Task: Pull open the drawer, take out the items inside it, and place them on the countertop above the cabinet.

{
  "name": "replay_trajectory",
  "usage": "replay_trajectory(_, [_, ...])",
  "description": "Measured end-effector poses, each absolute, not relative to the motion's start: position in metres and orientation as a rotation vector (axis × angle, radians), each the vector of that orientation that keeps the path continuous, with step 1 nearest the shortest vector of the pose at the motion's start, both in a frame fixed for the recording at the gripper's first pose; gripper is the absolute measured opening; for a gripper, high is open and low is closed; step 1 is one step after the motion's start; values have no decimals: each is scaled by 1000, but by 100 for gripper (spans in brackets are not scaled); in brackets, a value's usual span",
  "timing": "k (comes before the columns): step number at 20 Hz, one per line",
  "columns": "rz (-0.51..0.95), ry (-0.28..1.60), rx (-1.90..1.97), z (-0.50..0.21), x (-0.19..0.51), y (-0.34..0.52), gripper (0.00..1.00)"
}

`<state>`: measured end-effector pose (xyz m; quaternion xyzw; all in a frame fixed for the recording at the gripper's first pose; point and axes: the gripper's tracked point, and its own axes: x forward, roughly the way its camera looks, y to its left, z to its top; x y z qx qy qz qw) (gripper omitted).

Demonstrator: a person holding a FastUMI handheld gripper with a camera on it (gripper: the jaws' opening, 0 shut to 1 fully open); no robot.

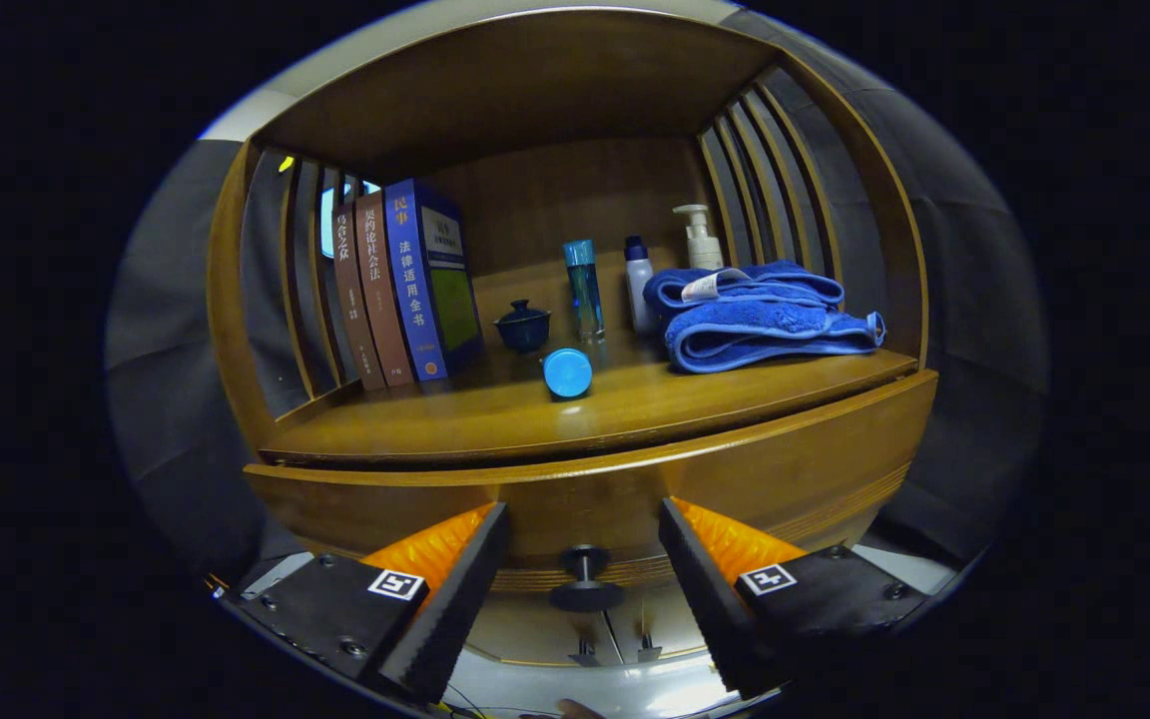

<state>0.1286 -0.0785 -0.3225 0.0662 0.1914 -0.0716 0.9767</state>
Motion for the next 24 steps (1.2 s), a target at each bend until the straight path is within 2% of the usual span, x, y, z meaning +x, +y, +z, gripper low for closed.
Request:
replay_trajectory(15, [-149, 368, 103, -305, 115, -77, 99])
replay_trajectory(24, [-96, 303, 91, -216, 72, -52, 99])
